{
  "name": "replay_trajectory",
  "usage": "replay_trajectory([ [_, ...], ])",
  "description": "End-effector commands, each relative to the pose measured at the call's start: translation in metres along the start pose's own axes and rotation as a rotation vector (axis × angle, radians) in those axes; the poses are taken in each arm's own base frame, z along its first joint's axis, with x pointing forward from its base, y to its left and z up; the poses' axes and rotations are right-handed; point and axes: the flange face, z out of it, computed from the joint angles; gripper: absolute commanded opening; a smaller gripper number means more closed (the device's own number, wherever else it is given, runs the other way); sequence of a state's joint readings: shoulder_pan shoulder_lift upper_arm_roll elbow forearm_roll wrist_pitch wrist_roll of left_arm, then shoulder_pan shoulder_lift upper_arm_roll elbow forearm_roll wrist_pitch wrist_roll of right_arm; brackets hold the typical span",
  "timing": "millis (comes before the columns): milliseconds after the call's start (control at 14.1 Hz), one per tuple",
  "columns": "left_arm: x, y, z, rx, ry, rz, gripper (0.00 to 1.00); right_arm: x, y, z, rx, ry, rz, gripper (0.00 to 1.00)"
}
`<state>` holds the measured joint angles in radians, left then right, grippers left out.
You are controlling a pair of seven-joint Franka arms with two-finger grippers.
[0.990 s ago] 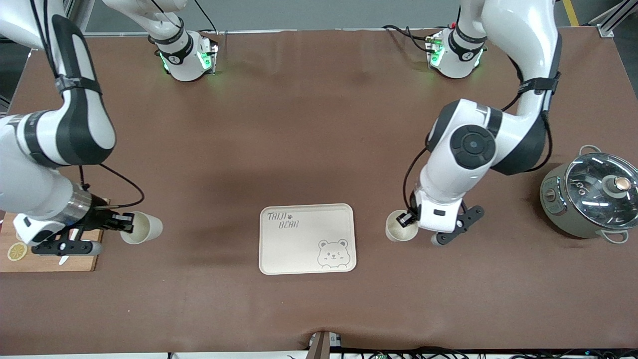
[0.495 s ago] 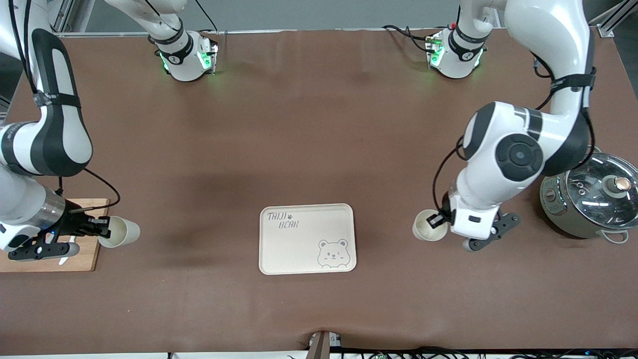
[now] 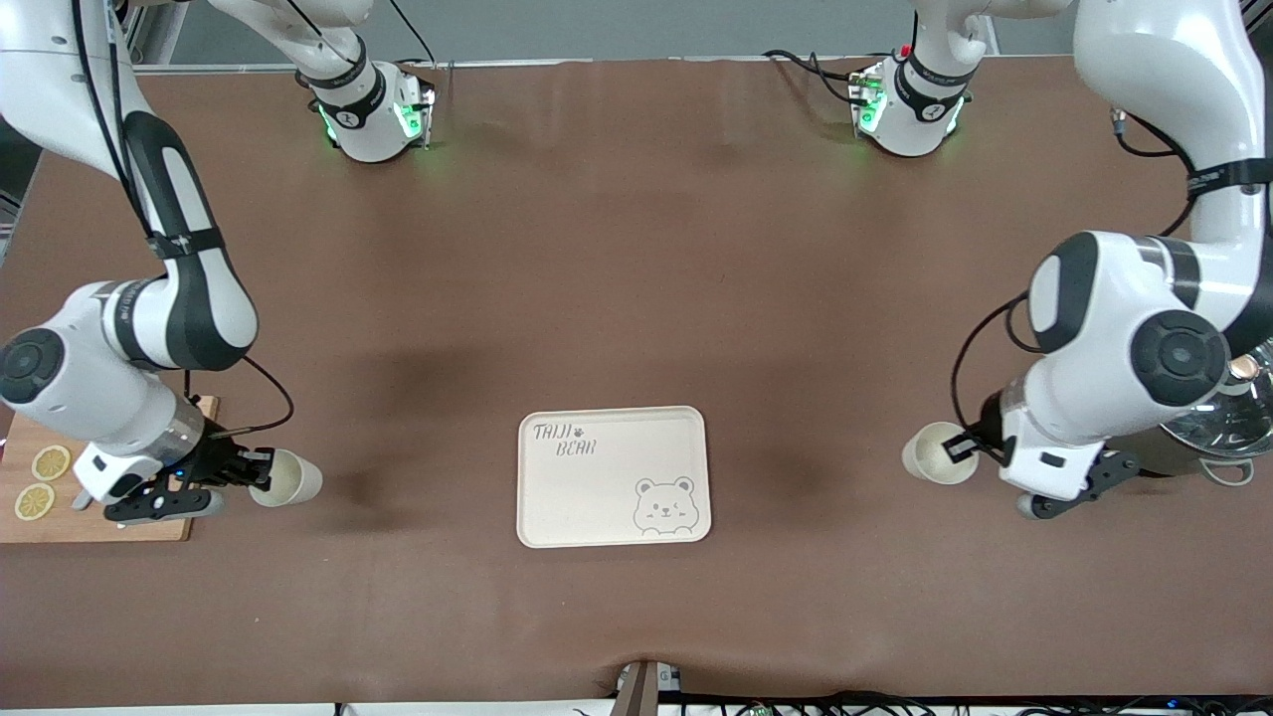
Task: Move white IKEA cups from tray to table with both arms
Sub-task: 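Lift one cup with the right gripper while the left gripper lifts another, then lower both held cups onto the table beside the tray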
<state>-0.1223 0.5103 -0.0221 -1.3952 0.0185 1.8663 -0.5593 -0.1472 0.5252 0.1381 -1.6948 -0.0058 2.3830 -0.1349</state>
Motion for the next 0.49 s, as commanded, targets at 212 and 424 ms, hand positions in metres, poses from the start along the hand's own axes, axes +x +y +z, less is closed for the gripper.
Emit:
replay_trajectory([
  [212,0.029,-0.047,0.041,-0.001,-0.036,0.057,0.0,-0.023,-0.012,0.045,0.008,0.065,-0.005,0.0],
  [424,0.039,-0.056,0.072,0.004,-0.048,0.086,0.0,-0.028,-0.017,0.067,0.011,0.078,-0.008,0.0],
])
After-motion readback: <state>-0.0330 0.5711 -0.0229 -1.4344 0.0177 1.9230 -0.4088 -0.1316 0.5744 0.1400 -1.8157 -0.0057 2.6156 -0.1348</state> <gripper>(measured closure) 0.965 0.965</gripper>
